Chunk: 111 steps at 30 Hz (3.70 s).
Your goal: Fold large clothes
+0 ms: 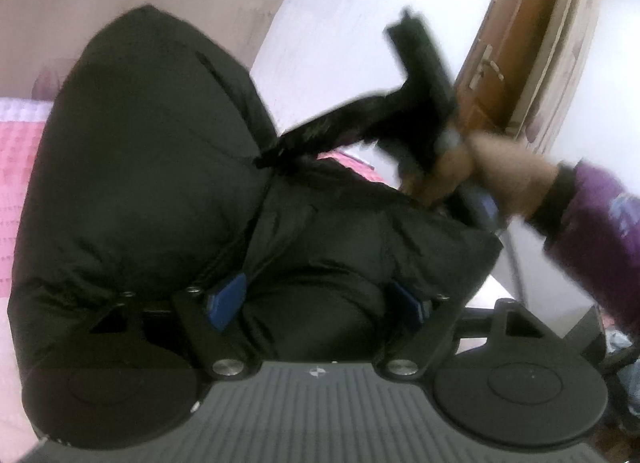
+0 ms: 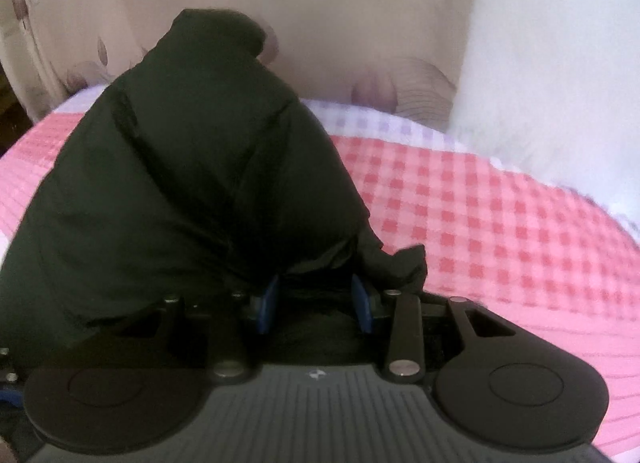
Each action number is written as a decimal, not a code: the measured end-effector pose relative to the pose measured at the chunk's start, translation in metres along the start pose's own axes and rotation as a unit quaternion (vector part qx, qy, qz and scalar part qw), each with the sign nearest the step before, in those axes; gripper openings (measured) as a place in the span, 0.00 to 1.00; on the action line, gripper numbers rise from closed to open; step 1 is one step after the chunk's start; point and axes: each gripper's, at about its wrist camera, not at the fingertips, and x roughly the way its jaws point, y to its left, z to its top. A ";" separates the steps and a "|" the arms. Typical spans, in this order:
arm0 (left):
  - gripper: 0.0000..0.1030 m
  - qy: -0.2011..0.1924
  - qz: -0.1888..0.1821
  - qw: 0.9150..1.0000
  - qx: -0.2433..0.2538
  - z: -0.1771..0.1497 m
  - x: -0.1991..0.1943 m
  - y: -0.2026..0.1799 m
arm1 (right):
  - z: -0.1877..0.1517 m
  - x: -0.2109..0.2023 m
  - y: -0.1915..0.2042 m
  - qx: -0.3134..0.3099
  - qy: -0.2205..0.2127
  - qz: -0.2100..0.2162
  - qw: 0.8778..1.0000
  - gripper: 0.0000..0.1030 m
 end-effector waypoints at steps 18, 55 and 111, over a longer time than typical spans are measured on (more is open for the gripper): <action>0.78 -0.007 -0.005 1.000 0.013 -0.004 0.006 0.002 | 0.081 0.029 0.097 -0.082 0.006 0.045 0.996 0.33; 0.79 -0.012 0.027 0.998 0.054 -0.015 0.006 -0.006 | -0.226 -0.107 -0.004 0.225 -0.129 0.038 0.965 0.44; 0.98 -0.044 0.146 0.985 0.081 -0.022 -0.050 0.011 | -0.218 -0.095 0.014 0.168 -0.161 -0.042 0.972 0.82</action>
